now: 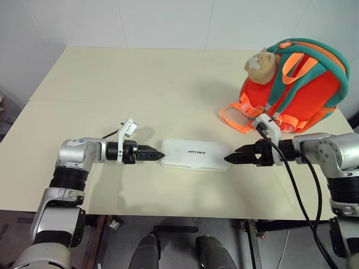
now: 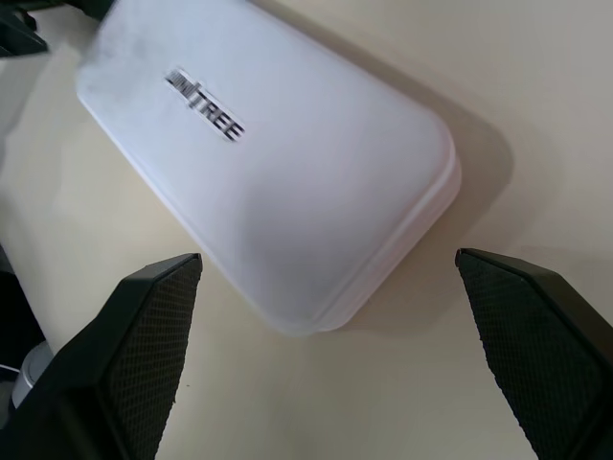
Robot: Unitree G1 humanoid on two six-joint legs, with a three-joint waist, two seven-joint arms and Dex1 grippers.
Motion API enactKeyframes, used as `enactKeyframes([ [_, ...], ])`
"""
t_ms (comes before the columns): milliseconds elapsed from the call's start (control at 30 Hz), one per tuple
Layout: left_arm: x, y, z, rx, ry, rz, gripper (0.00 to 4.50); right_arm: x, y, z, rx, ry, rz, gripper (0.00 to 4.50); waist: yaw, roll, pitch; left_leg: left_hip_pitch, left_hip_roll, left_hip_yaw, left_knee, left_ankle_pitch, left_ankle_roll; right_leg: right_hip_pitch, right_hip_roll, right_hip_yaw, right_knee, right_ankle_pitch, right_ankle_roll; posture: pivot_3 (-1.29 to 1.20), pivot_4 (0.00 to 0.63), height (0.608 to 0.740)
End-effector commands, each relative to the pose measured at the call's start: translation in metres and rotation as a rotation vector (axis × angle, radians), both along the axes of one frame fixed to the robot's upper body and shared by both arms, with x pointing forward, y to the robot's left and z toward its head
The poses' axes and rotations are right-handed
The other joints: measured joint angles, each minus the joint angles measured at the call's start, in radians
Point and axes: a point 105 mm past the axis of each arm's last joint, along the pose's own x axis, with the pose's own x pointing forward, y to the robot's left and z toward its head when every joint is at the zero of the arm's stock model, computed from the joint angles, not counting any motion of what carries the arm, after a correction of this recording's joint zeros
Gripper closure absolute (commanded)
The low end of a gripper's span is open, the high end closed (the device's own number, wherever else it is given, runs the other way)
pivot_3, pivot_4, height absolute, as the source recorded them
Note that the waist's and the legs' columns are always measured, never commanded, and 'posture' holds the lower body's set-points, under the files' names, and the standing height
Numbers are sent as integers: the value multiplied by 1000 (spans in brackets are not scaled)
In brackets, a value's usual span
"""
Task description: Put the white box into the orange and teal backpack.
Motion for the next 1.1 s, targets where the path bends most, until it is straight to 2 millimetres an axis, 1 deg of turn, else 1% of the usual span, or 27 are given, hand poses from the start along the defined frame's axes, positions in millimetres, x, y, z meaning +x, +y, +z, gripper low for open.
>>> enactKeyframes([
  [33,-6,-11,-21,26,85,-29,46,4,0,2,-3,-28,-2,0,-1,0,0,0,0,0,0,0,0,0,0,0,0,0,0,0,150,740],
  [233,-6,-21,-24,-8,142,-45,46,5,4,2,6,-37,3,0,-1,0,0,0,-1,0,1,0,0,0,0,0,0,0,0,0,150,740],
  [333,-8,-30,-26,-19,169,-77,46,6,5,0,5,-44,5,0,0,0,0,0,-1,0,1,0,0,1,0,0,0,0,0,0,150,740],
  [400,-8,-37,-25,-39,189,-96,46,6,5,0,5,-49,5,0,1,0,0,0,-1,0,1,0,0,1,0,0,0,0,1,0,150,740],
  [533,-8,-43,-23,-65,214,-113,46,5,4,-1,4,-56,9,0,0,0,0,0,-2,0,1,0,0,1,-1,0,0,0,1,0,150,740],
  [700,-12,-51,-10,-136,277,-158,46,4,2,-2,-2,-73,7,0,-2,0,0,0,-2,-1,1,0,1,1,-1,0,0,-1,2,0,150,740],
  [900,-16,-53,-1,-175,329,-188,46,1,3,-4,4,-80,9,0,-5,0,0,0,-2,-1,0,0,1,0,-1,0,0,-1,2,0,150,740],
  [1100,-9,-58,7,-229,349,-168,46,-1,3,-4,12,-91,4,0,-4,0,0,0,-2,-1,0,0,1,0,-1,0,0,-1,2,0,150,740],
])
